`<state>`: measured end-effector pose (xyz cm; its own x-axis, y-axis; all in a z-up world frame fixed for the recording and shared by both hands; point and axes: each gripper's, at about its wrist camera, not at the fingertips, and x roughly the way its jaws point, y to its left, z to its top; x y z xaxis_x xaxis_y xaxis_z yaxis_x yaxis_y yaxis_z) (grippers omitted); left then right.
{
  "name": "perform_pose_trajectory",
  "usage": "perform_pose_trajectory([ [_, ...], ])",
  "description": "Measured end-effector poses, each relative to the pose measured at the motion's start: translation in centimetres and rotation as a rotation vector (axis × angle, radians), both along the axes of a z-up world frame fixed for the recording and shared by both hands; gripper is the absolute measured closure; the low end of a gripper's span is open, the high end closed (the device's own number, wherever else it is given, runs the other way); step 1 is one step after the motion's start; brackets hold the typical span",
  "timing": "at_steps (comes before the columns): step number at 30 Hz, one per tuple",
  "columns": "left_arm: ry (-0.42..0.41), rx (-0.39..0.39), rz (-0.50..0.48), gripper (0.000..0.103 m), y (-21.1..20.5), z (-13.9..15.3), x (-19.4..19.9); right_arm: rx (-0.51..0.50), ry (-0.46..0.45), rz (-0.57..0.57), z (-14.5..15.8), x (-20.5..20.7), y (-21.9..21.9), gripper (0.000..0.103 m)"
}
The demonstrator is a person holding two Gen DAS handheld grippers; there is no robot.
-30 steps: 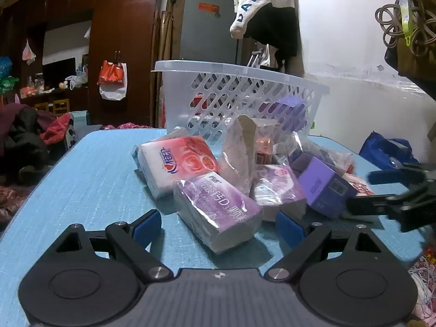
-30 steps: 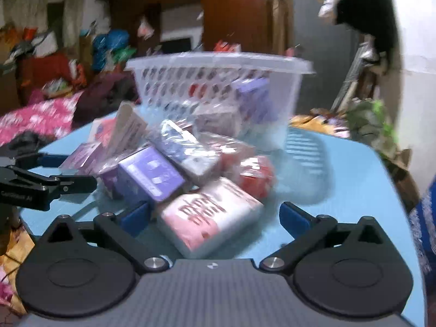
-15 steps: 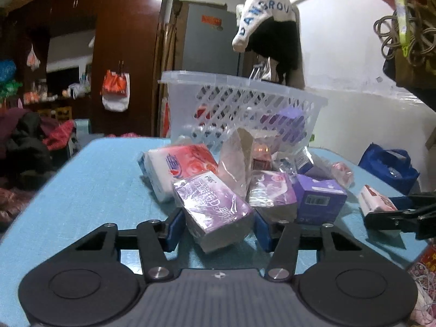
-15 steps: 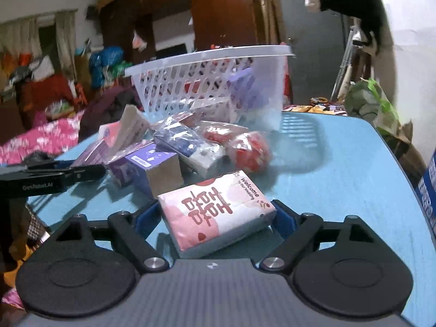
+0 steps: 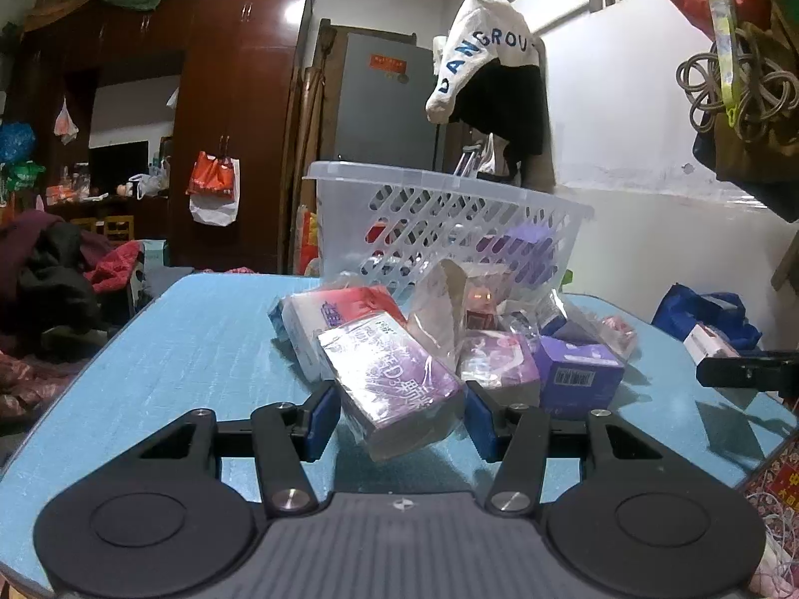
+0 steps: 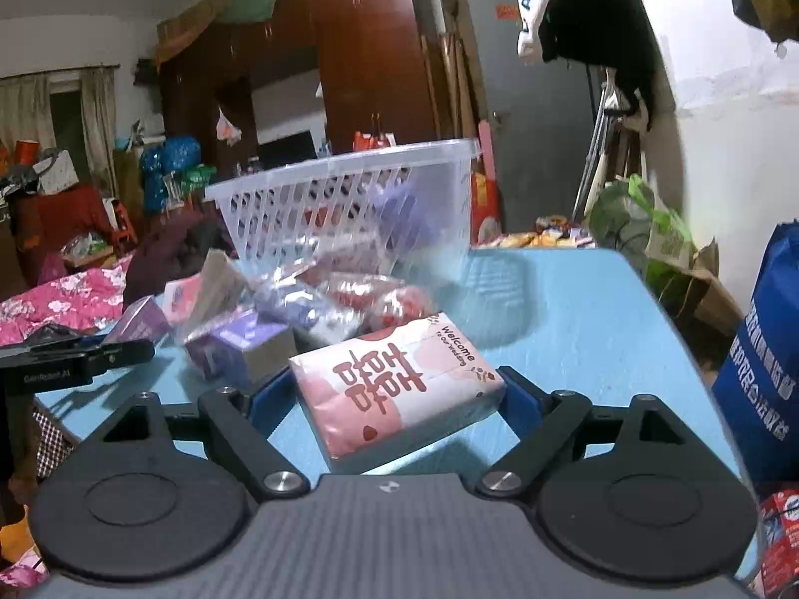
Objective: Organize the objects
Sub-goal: 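Grasp the pink-printed tissue pack with the right tool while the left tool grasps the purple-wrapped pack, then carry both packs over the white basket and open both tools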
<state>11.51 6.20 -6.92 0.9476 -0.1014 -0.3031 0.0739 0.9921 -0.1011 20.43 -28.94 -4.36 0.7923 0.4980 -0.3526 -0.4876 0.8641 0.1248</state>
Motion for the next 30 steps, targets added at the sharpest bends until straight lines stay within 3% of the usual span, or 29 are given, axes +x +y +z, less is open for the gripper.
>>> perform_pose_trajectory([
  [11, -0.037, -0.021, -0.001, 0.046, 0.8, 1.5, -0.5, 0.039, -0.059, -0.001, 1.5, 0.2, -0.6, 0.015],
  [17, -0.102, -0.028, -0.034, 0.046, 1.5, 5.2, 0.8, 0.053, -0.13, 0.023, 5.5, 2.8, 0.1, 0.015],
  [23, -0.145, -0.015, -0.079, 0.046, 1.8, 12.5, 6.9, 0.049, -0.178, 0.108, 11.8, 8.8, 4.0, 0.015],
  [27, -0.098, -0.008, -0.081, 0.046, 1.1, 16.2, 13.2, 0.017, -0.154, 0.13, 14.1, 13.6, 7.3, 0.015],
  [30, -0.013, -0.026, -0.078, 0.046, 0.8, 16.3, 17.7, -0.081, -0.137, 0.104, 13.5, 16.1, 9.7, 0.015],
])
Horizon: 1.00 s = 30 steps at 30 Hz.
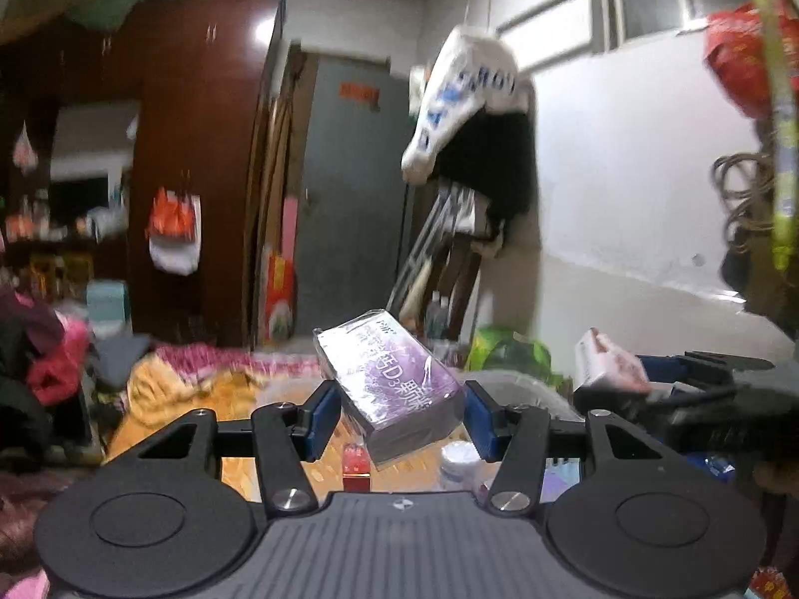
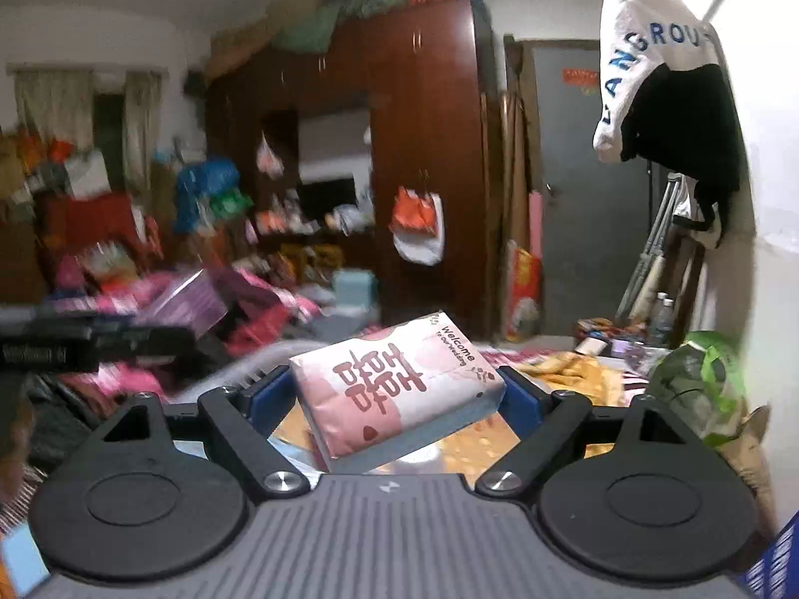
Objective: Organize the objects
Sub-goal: 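Carry both packs over the white basket and open both tools, then grasp the white soap box with the left tool while the right tool reaches toward a red-wrapped bag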
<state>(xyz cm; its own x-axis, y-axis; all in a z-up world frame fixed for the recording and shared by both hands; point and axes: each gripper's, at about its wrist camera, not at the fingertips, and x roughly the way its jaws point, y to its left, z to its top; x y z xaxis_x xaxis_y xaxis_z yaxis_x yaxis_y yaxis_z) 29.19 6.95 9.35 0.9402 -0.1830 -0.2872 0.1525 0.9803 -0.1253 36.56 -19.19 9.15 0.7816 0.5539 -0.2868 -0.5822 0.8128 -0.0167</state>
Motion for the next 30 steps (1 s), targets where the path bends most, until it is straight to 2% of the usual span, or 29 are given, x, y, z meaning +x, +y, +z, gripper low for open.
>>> perform_pose_trajectory([
  [2, 0.036, 0.018, 0.007, 0.045, -0.4, -0.8, 1.8, -0.039, -0.002, -0.012, -0.9, 0.9, 0.9, 0.014],
  [3, 0.057, 0.033, 0.004, 0.036, -0.5, -1.3, 2.5, -0.05, -0.009, -0.012, -1.3, 1.2, 1.2, 0.014],
  [4, 0.083, 0.046, 0.005, 0.017, -0.7, -1.9, 3.1, -0.065, -0.009, -0.015, -1.6, 1.1, 1.4, 0.01],
  [6, 0.075, 0.05, 0.01, 0.005, -0.7, -2.7, 2.7, -0.069, -0.017, -0.035, -1.9, 0.3, 1.1, 0.003],
  [9, 0.033, 0.039, -0.013, 0.004, -0.2, -3.2, 0.2, -0.032, -0.049, -0.034, -2.0, -2.6, -1.1, 0.0],
  [12, 0.006, 0.019, -0.011, 0.003, 0.4, -4.3, -3.3, 0.027, 0.034, -0.019, -3.5, -4.2, -3.7, 0.0],
  [17, 0.046, 0.035, 0.008, 0.003, 0.5, -9.4, -9.1, 0.079, 0.177, -0.034, -9.0, -6.3, -8.1, 0.001],
  [18, 0.058, 0.025, 0.005, 0.003, 0.8, -10.1, -9.8, 0.079, 0.207, -0.034, -10.2, -6.9, -8.7, 0.005],
  [20, 0.069, -0.003, 0.02, 0.003, 1.6, -11.4, -10.9, 0.093, 0.261, -0.035, -11.5, -7.0, -9.4, 0.023],
  [23, 0.097, -0.02, 0.097, 0.003, 3.1, -11.9, -10.7, 0.071, 0.287, -0.038, -12.2, -6.5, -9.3, 0.028],
  [25, 0.136, -0.054, 0.104, 0.003, 3.9, -12.1, -9.6, 0.051, 0.304, -0.033, -12.4, -5.9, -9.0, 0.028],
  [27, 0.168, -0.049, 0.094, 0.003, 3.8, -12.4, -8.7, 0.049, 0.334, -0.002, -12.6, -5.4, -8.4, 0.031],
  [29, 0.195, -0.022, 0.102, 0.003, 3.6, -13.0, -7.8, 0.031, 0.355, 0.002, -13.0, -5.3, -8.2, 0.045],
  [30, 0.214, -0.023, 0.102, 0.003, 3.5, -13.4, -7.6, 0.034, 0.351, 0.0, -13.1, -5.4, -8.3, 0.045],
])
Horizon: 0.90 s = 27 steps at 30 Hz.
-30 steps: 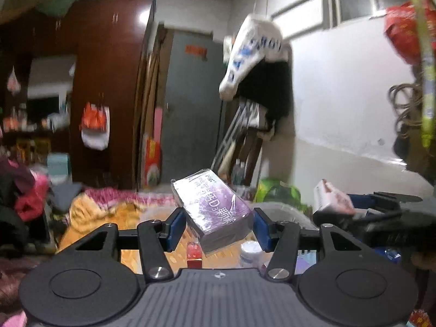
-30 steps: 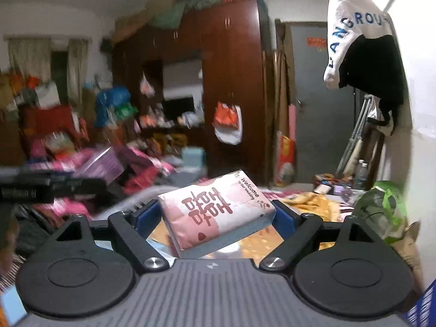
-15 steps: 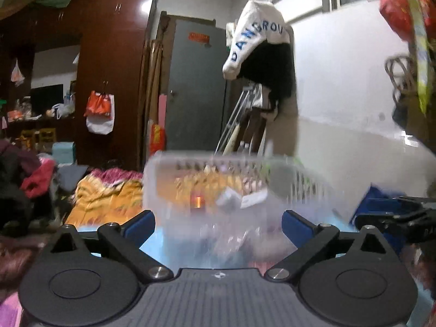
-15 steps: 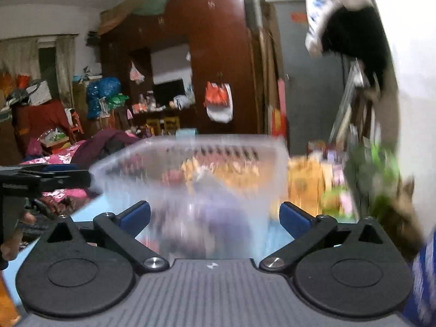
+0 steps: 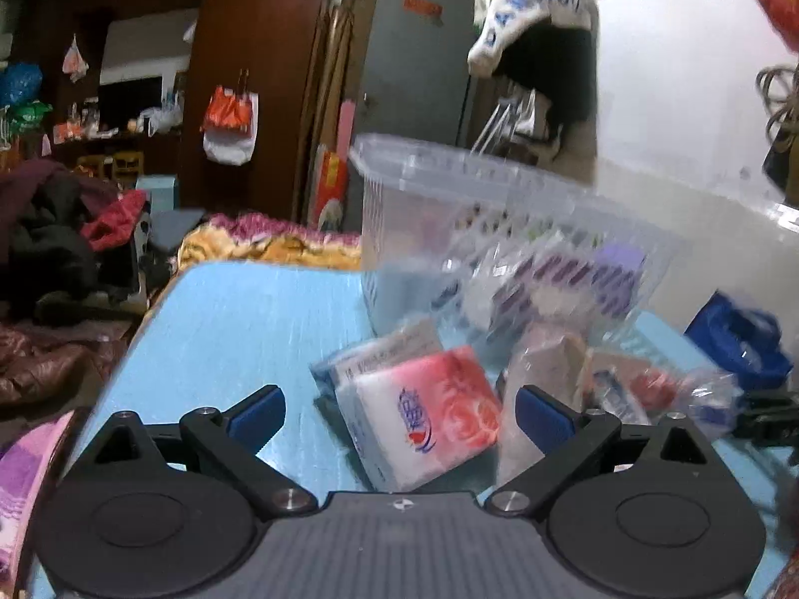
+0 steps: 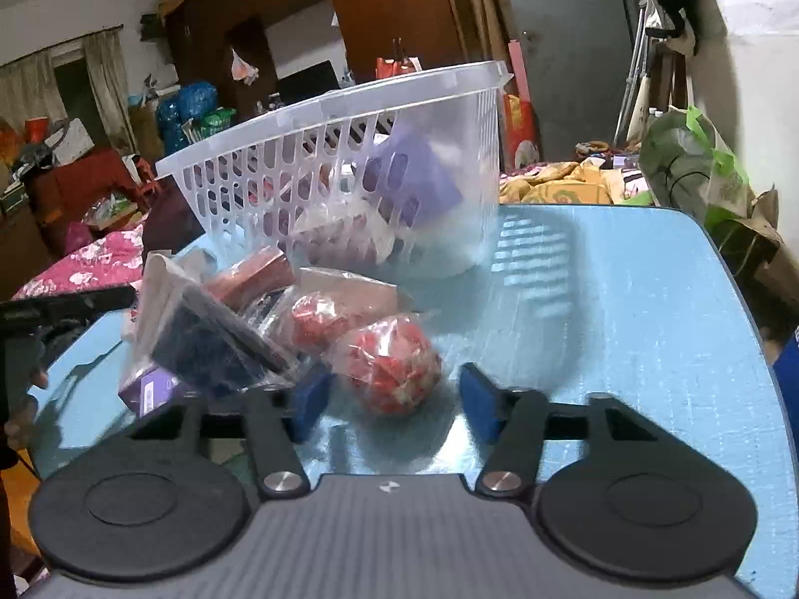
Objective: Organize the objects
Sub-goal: 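Grasp the white soap box with the left tool while the right tool reaches toward a red-wrapped bag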
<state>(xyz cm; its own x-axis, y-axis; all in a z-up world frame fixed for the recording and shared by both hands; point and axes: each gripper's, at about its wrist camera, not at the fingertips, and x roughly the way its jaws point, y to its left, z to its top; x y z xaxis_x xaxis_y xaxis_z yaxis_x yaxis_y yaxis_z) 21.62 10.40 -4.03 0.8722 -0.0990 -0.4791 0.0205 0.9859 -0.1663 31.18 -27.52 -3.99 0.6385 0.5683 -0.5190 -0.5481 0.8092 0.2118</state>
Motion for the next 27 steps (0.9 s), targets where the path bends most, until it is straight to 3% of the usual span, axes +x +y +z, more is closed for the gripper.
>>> perform_pose_trajectory([
  [3, 0.041, -0.046, 0.005, 0.004, 0.2, -0.9, 1.0, 0.003, -0.008, 0.011, -0.3, -0.6, -0.1, 0.048],
  [5, 0.056, -0.056, 0.008, 0.016, 0.1, -1.3, 1.3, -0.009, -0.028, 0.002, -0.5, -1.2, 0.1, 0.049],
  [6, 0.068, -0.053, -0.003, 0.028, 0.0, -1.4, 1.5, -0.013, -0.039, 0.0, -0.4, -1.3, 0.2, 0.049],
  [7, 0.055, -0.065, -0.02, 0.035, 0.0, -1.5, 1.2, -0.015, -0.049, -0.003, -0.4, -1.4, 0.2, 0.049],
  [11, 0.007, -0.046, -0.031, 0.047, -0.1, -1.4, 0.1, 0.019, -0.077, -0.022, -0.3, -1.9, -0.3, 0.049],
  [15, -0.069, -0.09, -0.068, 0.063, 0.3, -1.2, -1.3, 0.058, -0.105, -0.038, -0.2, -2.2, -0.8, 0.049],
  [19, -0.114, -0.095, -0.104, 0.068, 0.1, -1.0, -1.8, 0.102, -0.131, -0.044, -0.1, -2.4, -1.3, 0.049],
  [22, -0.112, -0.044, -0.184, 0.067, -1.1, -0.8, -1.9, 0.135, -0.121, -0.047, -0.2, -2.3, -1.6, 0.049],
  [27, -0.101, 0.019, -0.203, 0.07, -2.5, -1.0, -1.7, 0.098, -0.153, -0.051, -0.1, -2.8, -1.0, 0.049],
])
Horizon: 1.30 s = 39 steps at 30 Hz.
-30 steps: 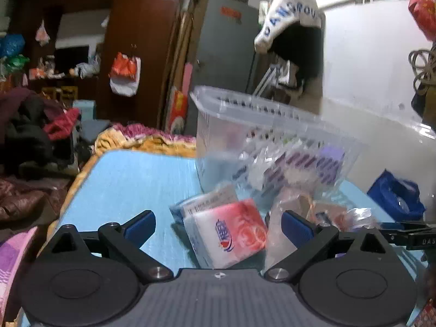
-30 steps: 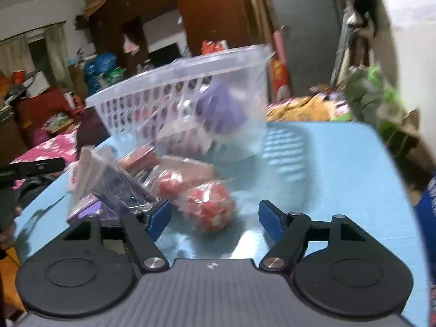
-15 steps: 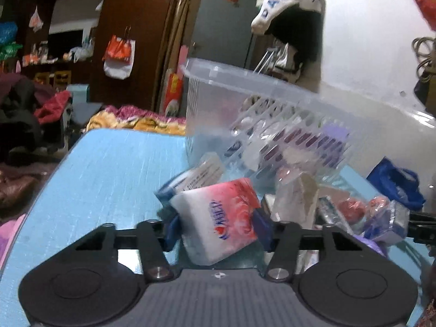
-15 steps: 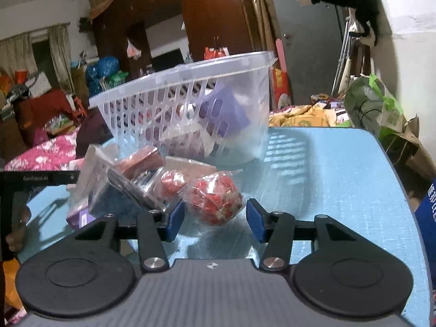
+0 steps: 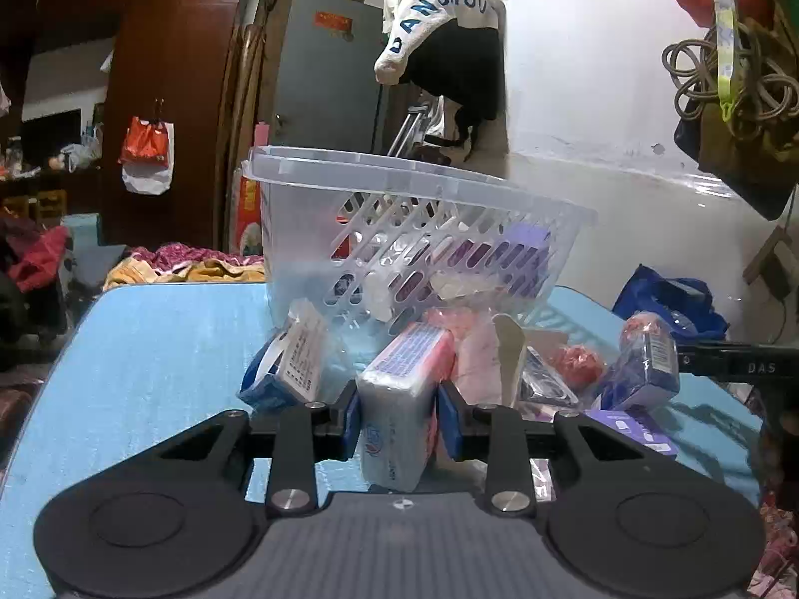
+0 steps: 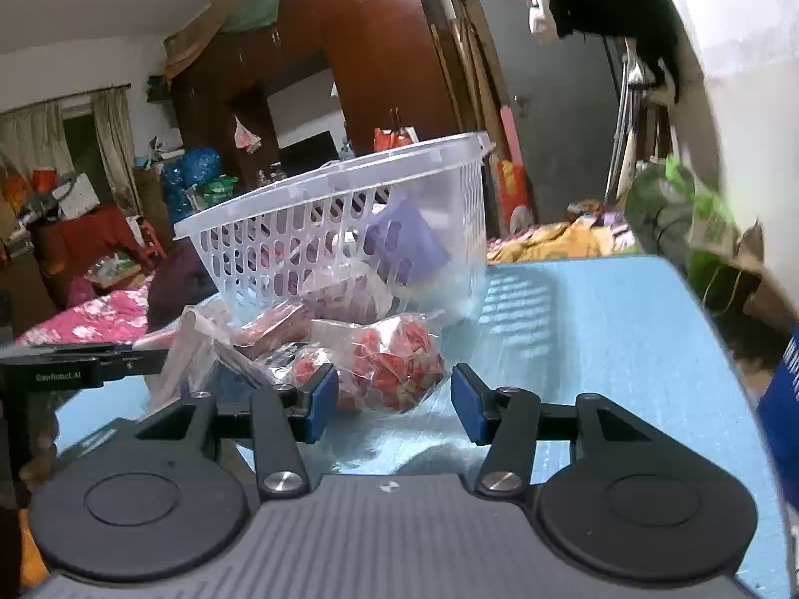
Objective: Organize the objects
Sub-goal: 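Grasp the white soap box with the left tool while the right tool reaches toward a red-wrapped bag, then carry the soap box and red-wrapped bag over the basket and open both tools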
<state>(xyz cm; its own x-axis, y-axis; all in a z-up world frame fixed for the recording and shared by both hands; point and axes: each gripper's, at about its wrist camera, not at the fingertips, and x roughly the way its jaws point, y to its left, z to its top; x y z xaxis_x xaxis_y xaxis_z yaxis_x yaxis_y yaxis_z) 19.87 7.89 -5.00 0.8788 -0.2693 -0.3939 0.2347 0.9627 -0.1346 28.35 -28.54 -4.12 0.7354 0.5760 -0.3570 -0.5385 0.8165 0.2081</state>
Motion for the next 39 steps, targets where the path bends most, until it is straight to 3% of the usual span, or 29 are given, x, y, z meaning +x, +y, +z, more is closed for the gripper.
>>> perform_pose_trajectory([
  [10, -0.086, -0.045, 0.031, 0.072, 0.8, 0.3, -1.2, 0.01, -0.035, -0.029, -0.1, -0.6, -0.1, 0.049],
  [26, -0.155, -0.077, 0.079, 0.072, 1.5, 0.6, -2.1, 0.067, -0.129, -0.083, 0.0, -2.3, -0.7, 0.049],
  [31, -0.231, -0.07, 0.069, 0.072, 1.2, 1.3, -3.3, 0.099, -0.171, -0.149, 0.4, -3.0, -1.2, 0.049],
  [35, -0.311, -0.065, 0.042, 0.072, 0.6, 4.8, -3.7, 0.112, -0.21, -0.114, 3.6, -2.9, -0.6, 0.049],
  [39, -0.343, -0.032, 0.03, 0.072, -0.6, 10.4, -1.0, 0.086, -0.268, -0.03, 9.2, -0.6, 2.4, 0.049],
])
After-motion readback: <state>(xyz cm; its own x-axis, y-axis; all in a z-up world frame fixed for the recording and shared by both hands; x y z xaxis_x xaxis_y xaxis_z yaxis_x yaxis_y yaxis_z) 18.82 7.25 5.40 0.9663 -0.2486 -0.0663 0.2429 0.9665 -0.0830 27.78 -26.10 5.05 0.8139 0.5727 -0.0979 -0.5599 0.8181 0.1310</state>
